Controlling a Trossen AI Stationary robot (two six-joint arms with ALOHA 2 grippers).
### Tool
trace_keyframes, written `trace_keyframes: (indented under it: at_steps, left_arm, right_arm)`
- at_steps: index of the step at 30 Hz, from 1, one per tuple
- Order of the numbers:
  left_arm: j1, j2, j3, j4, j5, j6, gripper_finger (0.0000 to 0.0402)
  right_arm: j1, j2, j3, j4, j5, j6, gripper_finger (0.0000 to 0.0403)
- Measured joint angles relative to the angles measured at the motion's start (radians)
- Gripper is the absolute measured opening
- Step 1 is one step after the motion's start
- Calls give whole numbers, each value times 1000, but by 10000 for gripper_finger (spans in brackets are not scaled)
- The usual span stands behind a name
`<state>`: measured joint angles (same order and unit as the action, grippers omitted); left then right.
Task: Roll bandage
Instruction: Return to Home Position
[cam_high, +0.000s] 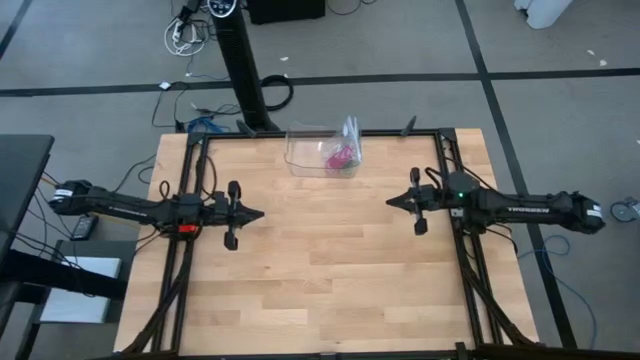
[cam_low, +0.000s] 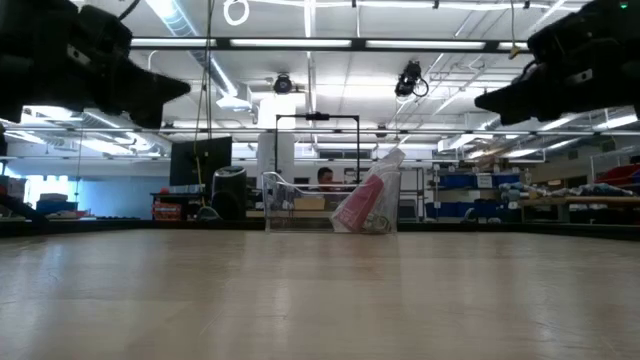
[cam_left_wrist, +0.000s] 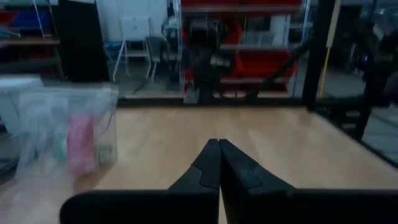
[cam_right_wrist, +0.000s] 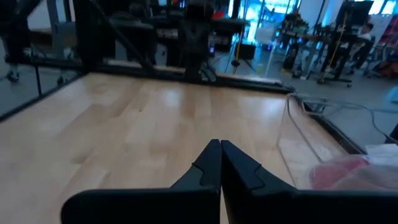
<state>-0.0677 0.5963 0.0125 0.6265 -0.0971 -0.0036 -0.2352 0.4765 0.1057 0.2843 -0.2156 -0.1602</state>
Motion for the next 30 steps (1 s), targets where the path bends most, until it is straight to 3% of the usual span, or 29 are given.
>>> trace_keyframes:
  at_steps: [11,20,24,26,30]
  left_arm:
    - [-52,-142,-4,-242,-9,-27,4]
    - [-96,-357,-4,-407,-127,26,4]
    - [-125,-478,-4,-525,-182,39,5]
    - [-144,-546,-4,-575,-211,45,5]
    - [-172,-597,-4,-555,-308,125,5]
  right_arm:
    - [0,-282,-96,-136,4,33,0]
    - [0,-477,-80,-282,-17,42,0]
    - [0,-472,-65,-332,4,62,0]
    - [0,-474,-66,-315,25,72,0]
    - [0,-472,-96,-76,113,49,0]
